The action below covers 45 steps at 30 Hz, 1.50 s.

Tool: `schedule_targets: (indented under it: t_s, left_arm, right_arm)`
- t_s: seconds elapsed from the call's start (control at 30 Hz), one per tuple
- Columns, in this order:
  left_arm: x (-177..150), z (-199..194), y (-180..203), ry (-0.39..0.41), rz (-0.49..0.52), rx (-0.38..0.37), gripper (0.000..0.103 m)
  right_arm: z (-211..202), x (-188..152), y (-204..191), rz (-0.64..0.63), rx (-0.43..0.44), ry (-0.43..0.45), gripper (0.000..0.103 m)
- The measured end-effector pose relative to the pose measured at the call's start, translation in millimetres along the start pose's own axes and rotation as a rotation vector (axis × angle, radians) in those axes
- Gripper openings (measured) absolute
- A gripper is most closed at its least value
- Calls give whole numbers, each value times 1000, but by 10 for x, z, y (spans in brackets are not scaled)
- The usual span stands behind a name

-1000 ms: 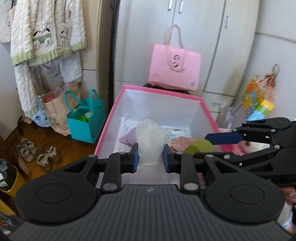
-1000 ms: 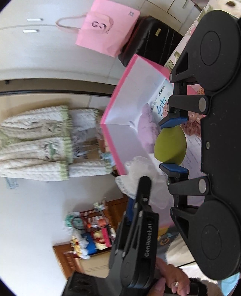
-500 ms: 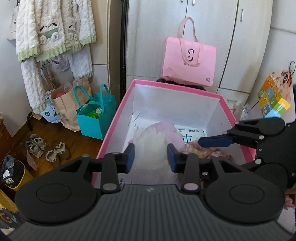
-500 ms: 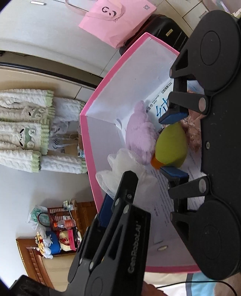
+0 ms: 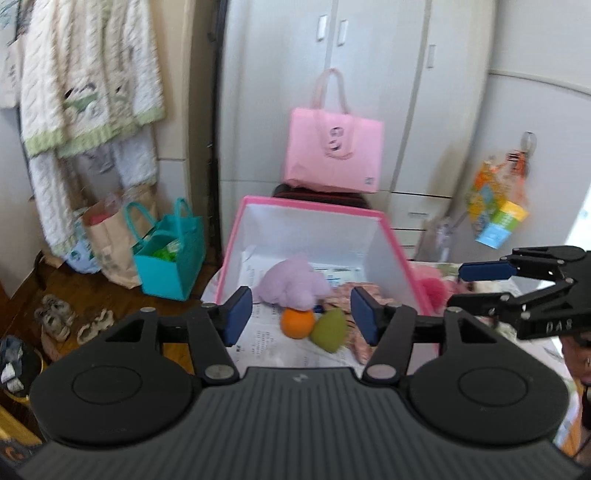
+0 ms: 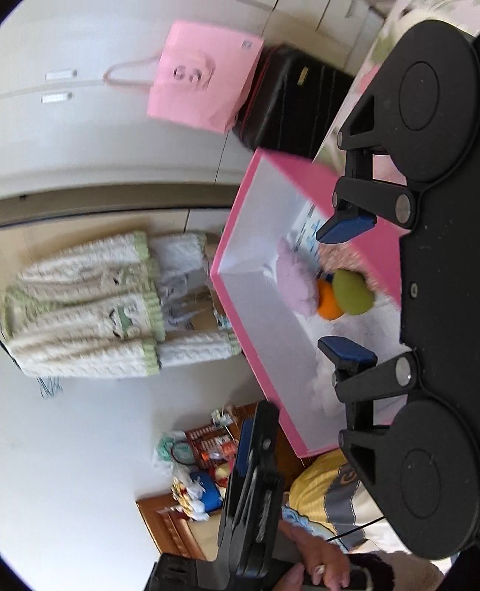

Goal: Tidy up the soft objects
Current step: 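Open both grippers to drop the pouf and sponge into the box, then reach the left gripper to the white panda plush and close on it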

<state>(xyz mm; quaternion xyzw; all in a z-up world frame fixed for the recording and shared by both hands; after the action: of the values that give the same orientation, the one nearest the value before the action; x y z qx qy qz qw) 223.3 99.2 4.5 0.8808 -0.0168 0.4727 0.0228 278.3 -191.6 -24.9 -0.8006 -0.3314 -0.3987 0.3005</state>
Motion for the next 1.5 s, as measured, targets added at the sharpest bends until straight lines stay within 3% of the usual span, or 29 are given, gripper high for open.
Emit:
schedule_targets:
  t_s: [0.37, 0.67, 0.97, 1.3, 1.4, 1.5]
  left_arm:
    - [-22, -531, 252, -55, 97, -233, 62]
    - [-186, -460, 739, -164, 180, -347, 64]
    - [-201, -295, 1454, -192, 227, -442, 66]
    - [-197, 161, 2220, -267, 246, -475, 66]
    - [-189, 378, 2411, -271, 221, -465, 76]
    - [-185, 575, 2538, -253, 203, -437, 77]
  right_arm:
    - [-801, -295, -51, 54, -186, -16, 70]
    - [-1134, -564, -112, 70, -269, 6, 83]
    - [-1230, -899, 204, 88, -293, -32, 88]
    - [-1242, -1130, 771, 142, -233, -61, 91]
    - [-1164, -1155, 953, 154, -229, -46, 92]
    - [-1031, -1169, 1127, 130, -254, -41, 93]
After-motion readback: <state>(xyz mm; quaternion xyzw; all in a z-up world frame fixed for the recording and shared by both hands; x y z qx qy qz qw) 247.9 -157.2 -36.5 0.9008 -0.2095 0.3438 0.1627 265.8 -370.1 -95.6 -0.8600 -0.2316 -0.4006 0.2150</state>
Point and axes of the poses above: each gripper's, at about its wrist camera, not at the fingertips, and z roughly the way its jaws point, y to its right, x to its top, the point moved 5 cm from there along z, roughly the way its jaws point, and after that the axes turned 10 degrees about x, right-handed, at the moved point
